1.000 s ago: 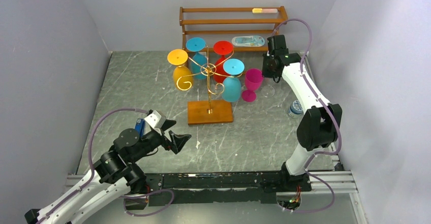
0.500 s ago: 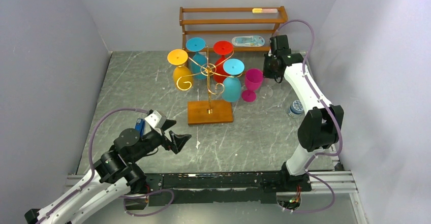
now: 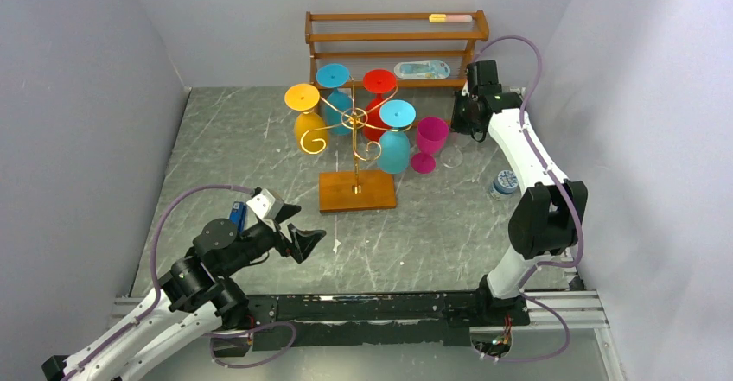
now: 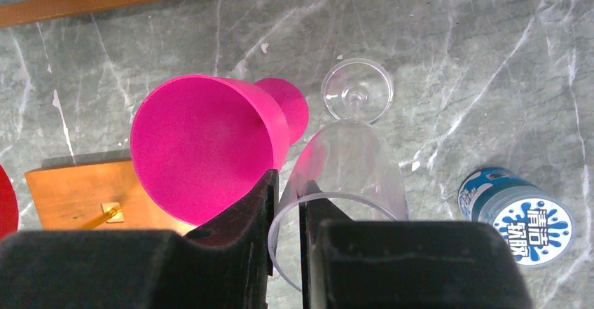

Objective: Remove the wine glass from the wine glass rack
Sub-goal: Place the wine glass at the center of the board.

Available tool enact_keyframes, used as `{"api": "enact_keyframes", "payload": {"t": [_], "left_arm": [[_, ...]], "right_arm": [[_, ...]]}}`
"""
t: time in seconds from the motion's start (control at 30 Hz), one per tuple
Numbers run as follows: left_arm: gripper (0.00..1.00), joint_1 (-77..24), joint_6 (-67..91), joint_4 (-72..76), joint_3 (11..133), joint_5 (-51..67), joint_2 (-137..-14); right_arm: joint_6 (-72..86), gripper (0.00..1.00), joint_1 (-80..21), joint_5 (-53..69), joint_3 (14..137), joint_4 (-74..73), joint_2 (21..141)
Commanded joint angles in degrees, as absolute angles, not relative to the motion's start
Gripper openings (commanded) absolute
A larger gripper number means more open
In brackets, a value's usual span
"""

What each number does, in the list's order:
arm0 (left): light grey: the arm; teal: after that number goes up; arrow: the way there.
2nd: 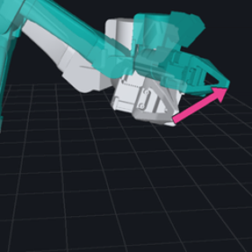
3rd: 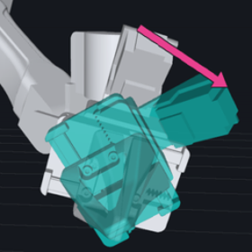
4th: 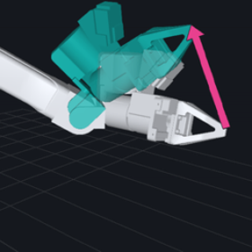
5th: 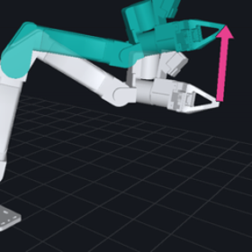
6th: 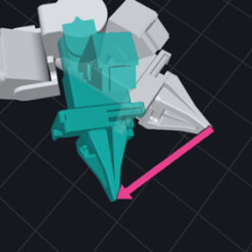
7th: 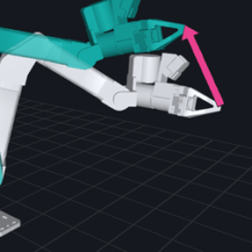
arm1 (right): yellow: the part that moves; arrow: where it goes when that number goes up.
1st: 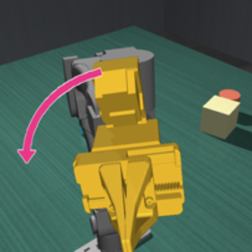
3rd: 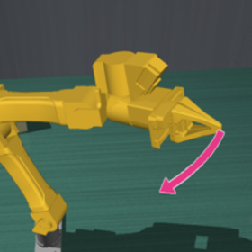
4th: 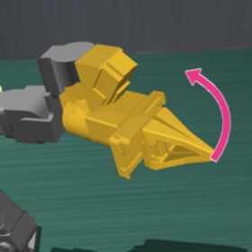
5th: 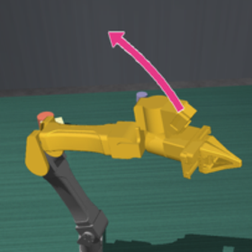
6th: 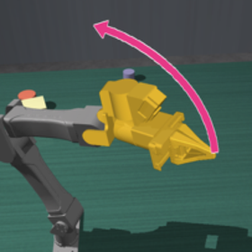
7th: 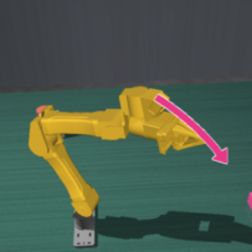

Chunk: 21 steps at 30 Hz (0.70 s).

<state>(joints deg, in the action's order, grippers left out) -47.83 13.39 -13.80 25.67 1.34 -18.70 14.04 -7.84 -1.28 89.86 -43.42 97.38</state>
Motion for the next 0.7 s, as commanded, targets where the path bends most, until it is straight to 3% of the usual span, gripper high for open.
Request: {"api": "enact_keyframes", "payload": {"t": [0.0,0.67], "left_arm": [[0.97,-47.6,12.8,-13.4,26.9,2.6,-18.8],[0.97,-47.6,12.6,-12.9,26.7,4.0,-19.4]], "right_arm": [[14.4,0.17,-6.9,0.5,90.2,-42.8,95.0],[13.8,0.2,-6.7,-2.7,88.4,-43.3,95.3]]}}
